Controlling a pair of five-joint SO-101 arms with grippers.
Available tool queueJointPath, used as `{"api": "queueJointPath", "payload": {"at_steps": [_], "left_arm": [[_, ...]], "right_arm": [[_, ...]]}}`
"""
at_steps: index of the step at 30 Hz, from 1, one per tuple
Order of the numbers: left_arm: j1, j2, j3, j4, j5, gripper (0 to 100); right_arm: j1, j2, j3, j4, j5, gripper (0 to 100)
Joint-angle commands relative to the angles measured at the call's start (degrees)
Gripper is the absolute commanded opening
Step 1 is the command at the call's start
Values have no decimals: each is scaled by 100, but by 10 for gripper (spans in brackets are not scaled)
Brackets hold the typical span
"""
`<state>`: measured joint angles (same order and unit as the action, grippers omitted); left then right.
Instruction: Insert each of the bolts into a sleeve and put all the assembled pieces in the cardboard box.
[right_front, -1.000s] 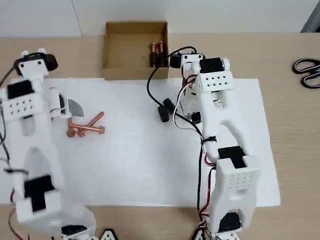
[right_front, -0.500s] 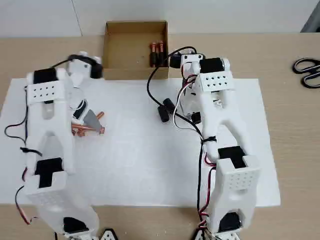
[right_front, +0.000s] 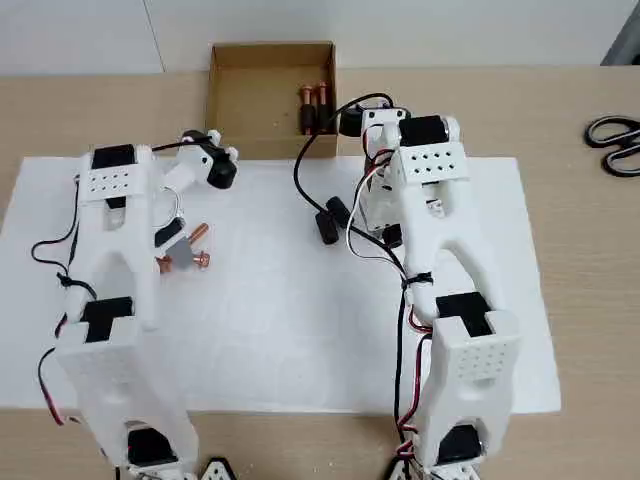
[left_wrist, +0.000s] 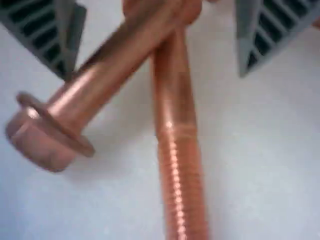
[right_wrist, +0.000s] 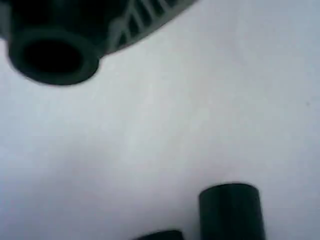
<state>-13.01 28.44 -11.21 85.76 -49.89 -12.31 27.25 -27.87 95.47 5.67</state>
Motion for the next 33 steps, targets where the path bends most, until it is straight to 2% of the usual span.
{"api": "queueJointPath", "payload": {"at_steps": [1, 7, 13, 18, 25, 30, 33], "left_arm": [[44, 79, -207, -114, -62, 196], [44, 220, -207, -79, -62, 190], [105, 176, -207, 114, -62, 78], [123, 176, -207, 211, -44, 54], [220, 167, -268, 264, 484, 49], [501, 167, -1015, 967, 1108, 6], [668, 167, -1420, 1284, 1732, 6]], "right_arm": [[31, -391, -35, 13, 62, 4], [31, -391, -35, 13, 62, 4], [31, -391, -35, 13, 53, 4], [22, -391, -35, 13, 53, 4], [22, -391, -35, 13, 53, 4], [22, -391, -35, 13, 53, 4], [22, -391, -35, 13, 53, 4]]}}
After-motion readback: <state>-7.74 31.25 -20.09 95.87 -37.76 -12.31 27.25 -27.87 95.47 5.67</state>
